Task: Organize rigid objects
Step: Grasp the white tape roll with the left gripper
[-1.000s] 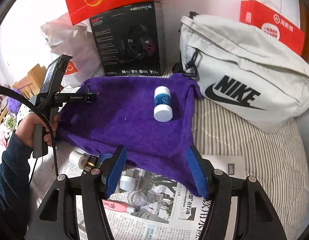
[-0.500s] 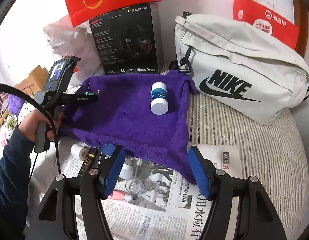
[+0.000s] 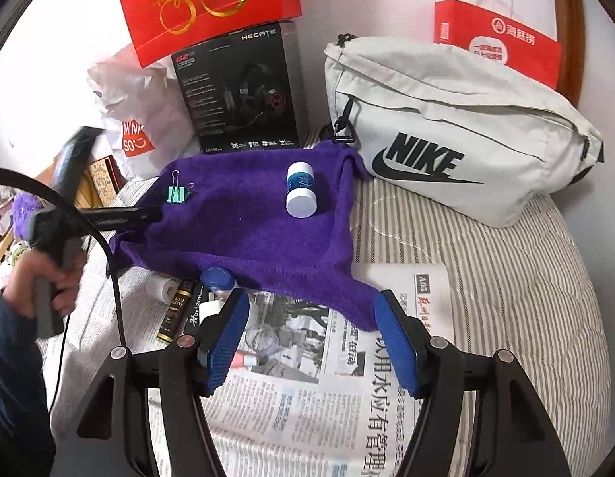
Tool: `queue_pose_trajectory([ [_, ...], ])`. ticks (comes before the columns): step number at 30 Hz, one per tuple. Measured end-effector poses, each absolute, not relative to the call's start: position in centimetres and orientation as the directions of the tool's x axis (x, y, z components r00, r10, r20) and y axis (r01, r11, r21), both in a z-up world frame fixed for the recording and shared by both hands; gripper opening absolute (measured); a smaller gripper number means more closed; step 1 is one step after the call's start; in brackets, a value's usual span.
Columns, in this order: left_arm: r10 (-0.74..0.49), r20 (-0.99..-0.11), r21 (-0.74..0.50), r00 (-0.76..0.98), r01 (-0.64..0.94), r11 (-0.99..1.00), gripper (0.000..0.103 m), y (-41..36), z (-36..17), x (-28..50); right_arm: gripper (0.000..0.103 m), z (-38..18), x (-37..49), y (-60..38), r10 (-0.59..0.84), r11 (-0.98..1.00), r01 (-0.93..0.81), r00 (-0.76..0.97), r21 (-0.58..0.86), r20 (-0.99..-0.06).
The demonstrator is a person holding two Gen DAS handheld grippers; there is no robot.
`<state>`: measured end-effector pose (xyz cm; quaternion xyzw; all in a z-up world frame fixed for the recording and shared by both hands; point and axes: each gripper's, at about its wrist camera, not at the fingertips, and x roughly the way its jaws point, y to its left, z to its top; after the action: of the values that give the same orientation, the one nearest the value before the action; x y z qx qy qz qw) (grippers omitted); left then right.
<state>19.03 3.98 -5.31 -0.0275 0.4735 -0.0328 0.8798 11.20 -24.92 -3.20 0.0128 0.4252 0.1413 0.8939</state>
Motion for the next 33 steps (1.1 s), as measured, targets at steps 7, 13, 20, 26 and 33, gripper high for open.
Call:
queue_pose_trajectory([
  [7,-0.175,-0.815,-0.139,0.552,0.107,0.985,0.058,1.0,-5.3,13.7,0.065,-2.6,9.5,-24.9,0.257,0.963,-0.230,0.606,0.143,-0.753],
  [13,-0.187,-0.841,-0.166,0.507,0.088,0.982,0.057,0.0,-8.3,12.9,0.066,-2.3,7.9,-24.2,0.268,0.957,-0.259,0.604,0.133,-0.750],
  [20,-0.160,-0.851,-0.162,0.500,0.039,0.986,0.049,0.8,-10.2,13.9,0.066,-3.1,7.4,-24.3,0.260,0.959,-0.250,0.588,0.134,-0.766],
  [26,-0.129,-0.850,-0.128,0.510,0.037,0.991,0.049,1.2,-10.4,13.6,0.066,-4.0,7.7,-24.8,0.254,0.962,-0.235,0.572,0.140,-0.780],
  [33,-0.032,-0.849,-0.003,0.528,0.056,0.998,0.029,-0.1,-10.7,13.9,0.066,-5.8,8.2,-25.0,0.252,0.963,-0.225,0.540,0.151,-0.803],
])
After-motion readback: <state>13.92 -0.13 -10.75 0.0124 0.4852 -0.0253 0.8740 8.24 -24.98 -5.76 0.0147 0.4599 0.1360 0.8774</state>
